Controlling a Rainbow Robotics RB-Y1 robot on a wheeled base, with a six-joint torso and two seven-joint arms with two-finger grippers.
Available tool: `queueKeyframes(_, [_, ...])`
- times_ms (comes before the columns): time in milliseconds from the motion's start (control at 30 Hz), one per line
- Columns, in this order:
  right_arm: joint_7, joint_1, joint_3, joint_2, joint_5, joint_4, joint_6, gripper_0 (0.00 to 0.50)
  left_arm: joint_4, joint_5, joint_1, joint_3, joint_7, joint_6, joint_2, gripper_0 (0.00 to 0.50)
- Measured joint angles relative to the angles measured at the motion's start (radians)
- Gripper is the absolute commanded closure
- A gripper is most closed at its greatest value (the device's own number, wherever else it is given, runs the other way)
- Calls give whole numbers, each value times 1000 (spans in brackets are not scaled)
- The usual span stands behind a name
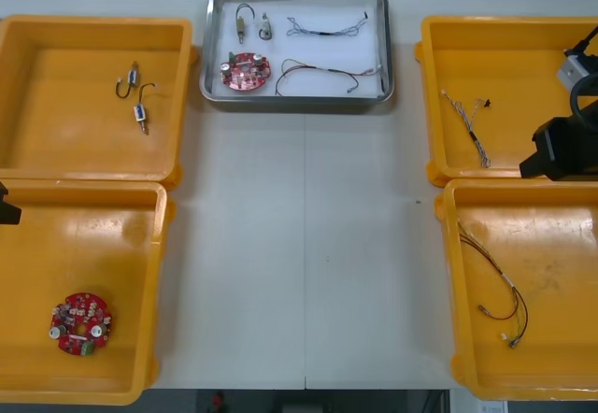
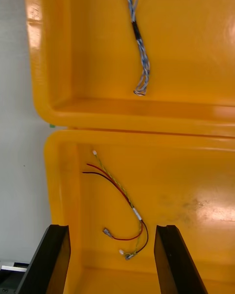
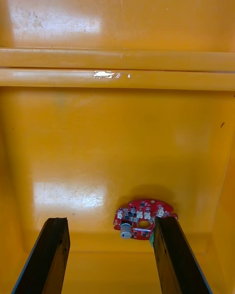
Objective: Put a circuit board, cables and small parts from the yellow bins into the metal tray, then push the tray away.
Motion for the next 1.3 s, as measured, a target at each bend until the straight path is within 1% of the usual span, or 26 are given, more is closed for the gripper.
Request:
queueKeyframes(133, [143, 76, -74, 0, 0, 12, 0, 0, 0, 0, 0, 0, 0, 0, 0, 0])
queueKeyframes(200, [181, 104, -104, 0, 0, 30, 0, 0, 0, 0, 0, 0, 0, 0, 0, 0])
queueKeyframes(300, [183, 137, -136, 0, 2, 61, 1, 0, 0, 0, 0, 0, 0, 0, 0, 0])
queueKeyframes(467, [201, 172, -154, 0, 31, 98, 0, 0, 0, 0, 0, 0, 0, 0, 0, 0])
queueKeyframes(800, [201, 186, -154, 2, 36, 196, -26, 0, 0, 0, 0, 0, 0, 0, 0, 0])
queueKeyframes(1000, [201, 187, -154, 11, 71, 206, -31, 0, 0, 0, 0, 0, 0, 0, 0, 0])
queueKeyframes(1200, [204, 192, -154, 26, 78, 207, -42, 0, 0, 0, 0, 0, 0, 0, 0, 0])
queueKeyframes(1300, [237, 201, -154, 36, 85, 207, -64, 0, 0, 0, 0, 0, 0, 0, 0, 0])
